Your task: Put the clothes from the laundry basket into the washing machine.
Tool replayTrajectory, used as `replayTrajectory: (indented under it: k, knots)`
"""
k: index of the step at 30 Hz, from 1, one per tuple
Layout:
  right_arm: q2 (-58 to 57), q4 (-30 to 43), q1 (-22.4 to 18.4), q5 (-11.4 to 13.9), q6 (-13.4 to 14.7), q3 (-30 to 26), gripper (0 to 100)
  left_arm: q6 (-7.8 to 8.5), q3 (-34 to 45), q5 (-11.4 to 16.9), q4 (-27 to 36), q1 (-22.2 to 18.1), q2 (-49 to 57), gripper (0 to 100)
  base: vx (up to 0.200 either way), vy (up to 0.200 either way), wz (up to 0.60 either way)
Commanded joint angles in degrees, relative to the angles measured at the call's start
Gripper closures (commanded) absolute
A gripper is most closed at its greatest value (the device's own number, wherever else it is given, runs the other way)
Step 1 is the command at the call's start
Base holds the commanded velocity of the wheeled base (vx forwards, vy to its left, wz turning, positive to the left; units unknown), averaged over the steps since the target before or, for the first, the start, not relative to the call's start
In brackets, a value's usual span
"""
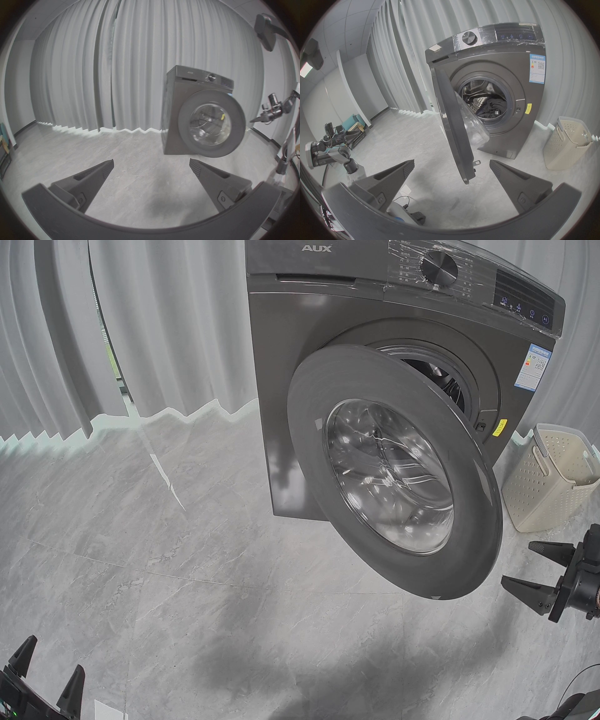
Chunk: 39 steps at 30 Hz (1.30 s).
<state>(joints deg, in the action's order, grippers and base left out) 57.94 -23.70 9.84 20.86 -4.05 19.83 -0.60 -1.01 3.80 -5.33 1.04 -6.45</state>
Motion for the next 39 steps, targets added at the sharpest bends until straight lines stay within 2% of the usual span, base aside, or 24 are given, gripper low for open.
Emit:
replayTrajectory:
  k: [1,3,4,8,12,13,18,24,28,30,33,34,37,39]
  knots:
    - [5.3,-2.8,2.4,-0.6,1.8,1.1,0,-0.11,0.9,7.9,1.7,-1.0,6.4,0,0.000,0.000,0.00]
    - [3.3,-2.4,2.4,-0.6,1.8,0.9,0,-2.30,0.7,8.5,2.2,-1.0,6.4,0,0.000,0.000,0.00]
    - [2.4,-2.2,2.4,-0.6,1.8,0.7,0,-2.65,0.5,8.5,3.1,-0.9,6.4,0,0.000,0.000,0.00]
    - [0.7,-2.1,2.5,-0.6,1.8,-0.1,0,-1.69,0.1,8.1,4.4,-1.0,6.4,0,0.000,-0.150,0.00]
    - [-0.9,-2.1,3.0,-0.6,1.7,-1.1,0,-1.69,0.0,8.1,4.5,-1.0,6.4,0,0.000,-0.200,0.00]
    - [-2.7,-2.1,4.9,-0.1,1.8,-2.4,0,-1.78,0.0,8.1,4.5,-1.0,6.4,0,0.000,-0.200,0.00]
    - [-4.8,-2.1,9.1,0.0,1.8,-5.0,0,-1.78,0.0,8.5,4.4,-1.0,6.4,0,0.000,-0.200,0.00]
    - [-2.0,-2.8,12.9,-0.4,1.8,-3.2,0,-2.65,0.2,8.4,4.0,-0.9,6.4,0,0.000,-0.067,0.00]
    - [0.3,-3.0,13.0,-0.5,1.8,-1.5,0,-2.57,0.2,8.4,3.9,-0.9,6.4,0,0.000,0.000,0.00]
    - [2.4,-3.0,13.0,-0.6,1.8,0.6,0,-1.86,0.1,7.8,4.1,-1.0,6.4,0,0.000,0.000,0.00]
    - [5.0,-3.0,13.1,-0.7,1.8,2.9,0,-3.53,0.2,6.1,3.8,-1.2,6.4,0,0.000,0.000,0.00]
    - [5.5,-3.0,13.1,-0.7,1.9,3.4,0,-3.62,0.2,5.7,3.8,-1.2,6.4,0,0.000,0.000,0.00]
    - [7.4,-3.1,13.1,-0.7,1.9,5.0,0,-2.74,0.3,6.0,3.8,-1.2,6.4,0,0.000,0.000,0.00]
    - [10.3,-3.9,14.2,-0.8,1.9,6.6,0,0.77,0.2,8.3,3.8,-1.1,6.4,0,0.000,0.000,0.00]
